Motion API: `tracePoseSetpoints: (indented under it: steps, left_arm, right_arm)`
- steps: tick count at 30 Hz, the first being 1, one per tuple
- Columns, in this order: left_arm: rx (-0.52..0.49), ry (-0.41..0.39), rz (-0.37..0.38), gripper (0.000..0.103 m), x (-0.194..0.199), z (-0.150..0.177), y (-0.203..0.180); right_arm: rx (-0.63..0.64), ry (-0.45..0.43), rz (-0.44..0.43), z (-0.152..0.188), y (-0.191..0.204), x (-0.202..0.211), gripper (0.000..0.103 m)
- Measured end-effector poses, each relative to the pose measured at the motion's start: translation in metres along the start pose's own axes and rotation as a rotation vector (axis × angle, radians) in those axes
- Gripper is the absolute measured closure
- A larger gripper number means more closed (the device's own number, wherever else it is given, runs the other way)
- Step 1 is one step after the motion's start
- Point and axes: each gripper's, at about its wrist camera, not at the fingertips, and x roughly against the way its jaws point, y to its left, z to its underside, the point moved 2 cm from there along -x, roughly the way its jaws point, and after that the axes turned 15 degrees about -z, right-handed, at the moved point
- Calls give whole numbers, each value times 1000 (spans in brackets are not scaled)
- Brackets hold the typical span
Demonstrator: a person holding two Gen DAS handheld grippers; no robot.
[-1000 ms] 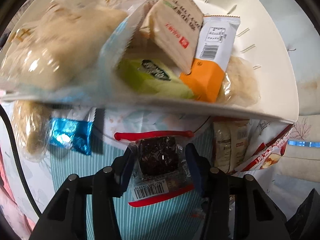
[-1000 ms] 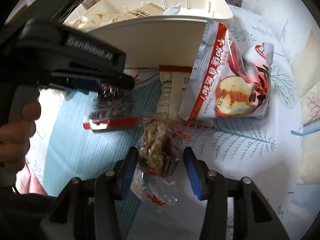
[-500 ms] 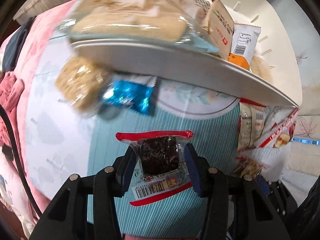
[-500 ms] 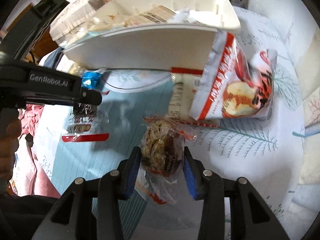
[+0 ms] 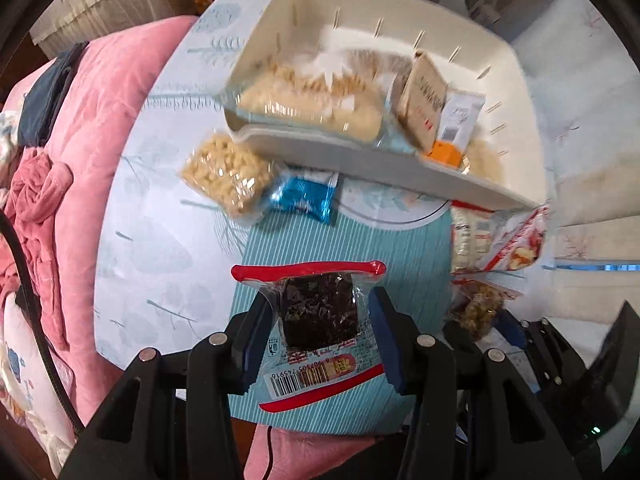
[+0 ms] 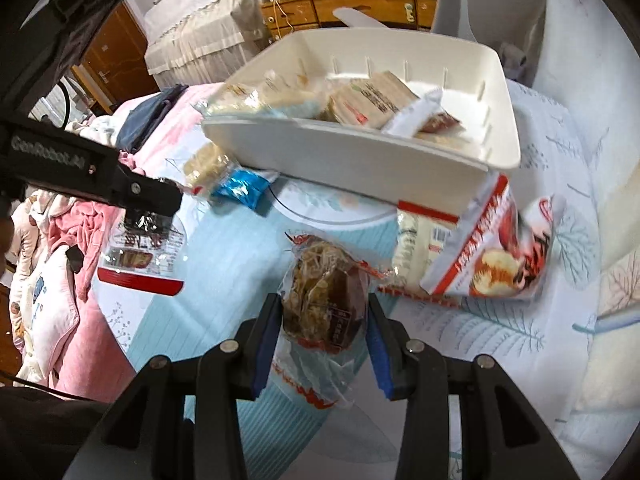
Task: Organize snacks
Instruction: 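Carry the chocolate bar with the left tool into the tray while the right tool drops the nut bag there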
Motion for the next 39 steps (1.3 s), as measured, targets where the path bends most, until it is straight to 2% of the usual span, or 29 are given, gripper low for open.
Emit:
tracePoseSetpoints:
  steps: [4, 8, 15, 19, 33, 39]
  left_arm:
    - [-29, -14, -28, 56, 22, -13, 2]
    - [-22, -28, -25, 56, 41, -32, 14]
    - [-30, -90, -11, 55, 66, -73, 23]
    - [-42, -100, 31, 55, 74, -97, 21]
    - [-91, -123, 111, 57, 59, -175, -10]
    - [-106, -84, 154, 57, 43, -182, -22]
  right_arm:
    - [16, -27, -11, -12, 8, 3, 62]
    - [30, -65, -20, -28, 13, 11, 62]
    - [58, -115, -5, -60, 15, 21, 62]
    - [31, -145, 2, -74, 9, 24, 62]
    - [-72, -222, 117, -109, -28, 19, 62]
    - [-127, -250, 158, -113, -45, 20, 61]
